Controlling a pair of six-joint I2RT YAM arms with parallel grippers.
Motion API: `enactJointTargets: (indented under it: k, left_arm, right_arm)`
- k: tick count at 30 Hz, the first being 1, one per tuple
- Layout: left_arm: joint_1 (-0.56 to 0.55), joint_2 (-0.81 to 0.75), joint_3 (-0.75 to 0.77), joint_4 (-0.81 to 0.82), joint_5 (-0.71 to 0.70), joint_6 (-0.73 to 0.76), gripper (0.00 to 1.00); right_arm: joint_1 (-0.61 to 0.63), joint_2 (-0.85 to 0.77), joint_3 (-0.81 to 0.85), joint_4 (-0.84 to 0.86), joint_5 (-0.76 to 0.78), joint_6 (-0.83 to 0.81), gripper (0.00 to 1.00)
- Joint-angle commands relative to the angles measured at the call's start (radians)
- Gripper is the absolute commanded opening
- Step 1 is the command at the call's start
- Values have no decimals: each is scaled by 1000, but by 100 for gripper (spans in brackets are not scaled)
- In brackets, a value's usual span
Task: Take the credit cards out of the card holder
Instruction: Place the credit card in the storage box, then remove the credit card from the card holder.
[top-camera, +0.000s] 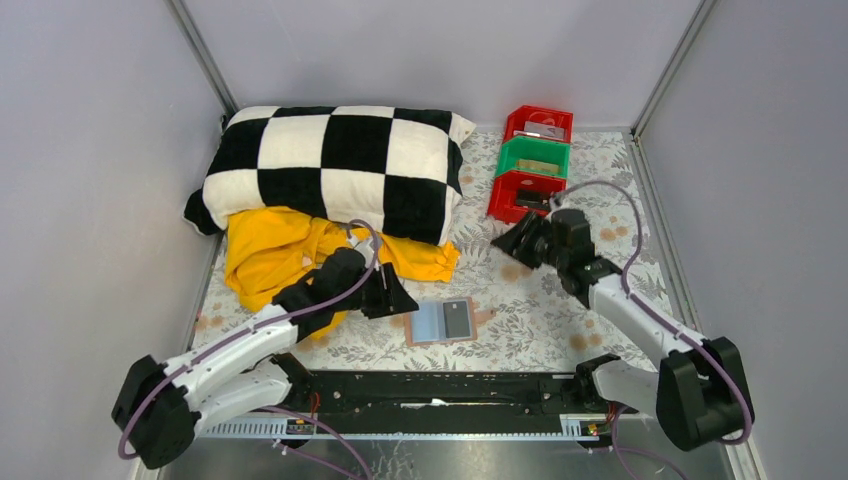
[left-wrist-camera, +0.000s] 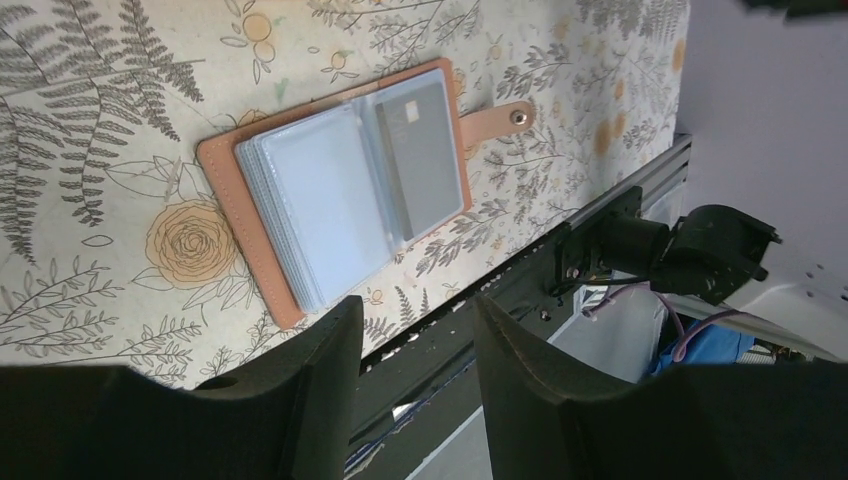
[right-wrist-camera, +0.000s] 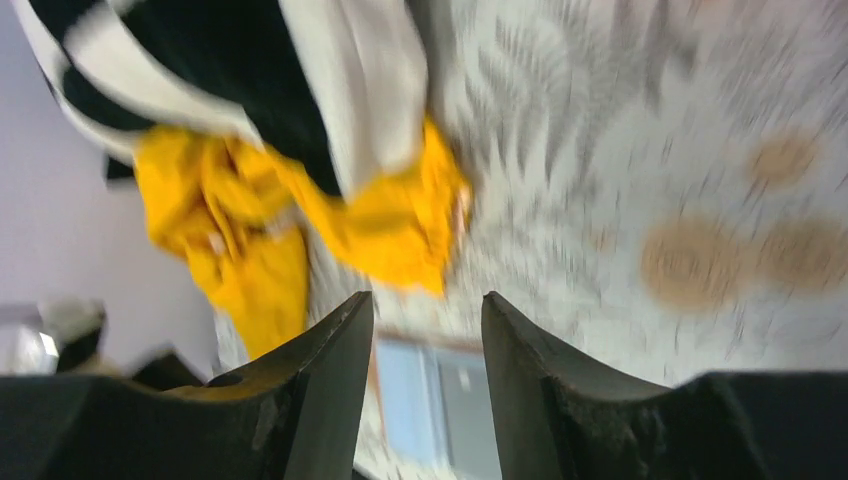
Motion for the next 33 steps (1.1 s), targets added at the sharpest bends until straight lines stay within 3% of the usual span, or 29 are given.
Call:
enactJointTargets:
  k: [1, 7, 22, 33]
  left_arm:
    - [-21, 72, -27, 163, -5, -67, 48]
    - [-23, 172, -51, 205, -25, -67, 47]
    - [-30, 276, -114, 270, -45, -89, 46]
    - [-30, 387, -131, 347, -20, -78, 46]
  right_arm:
    - [98, -103, -138, -25, -208, -90, 51]
    - [233, -116, -225, -10, -213, -74, 50]
    - [282, 136, -276, 163, -271, -73, 52]
    - [316, 198, -283, 218, -269, -50, 51]
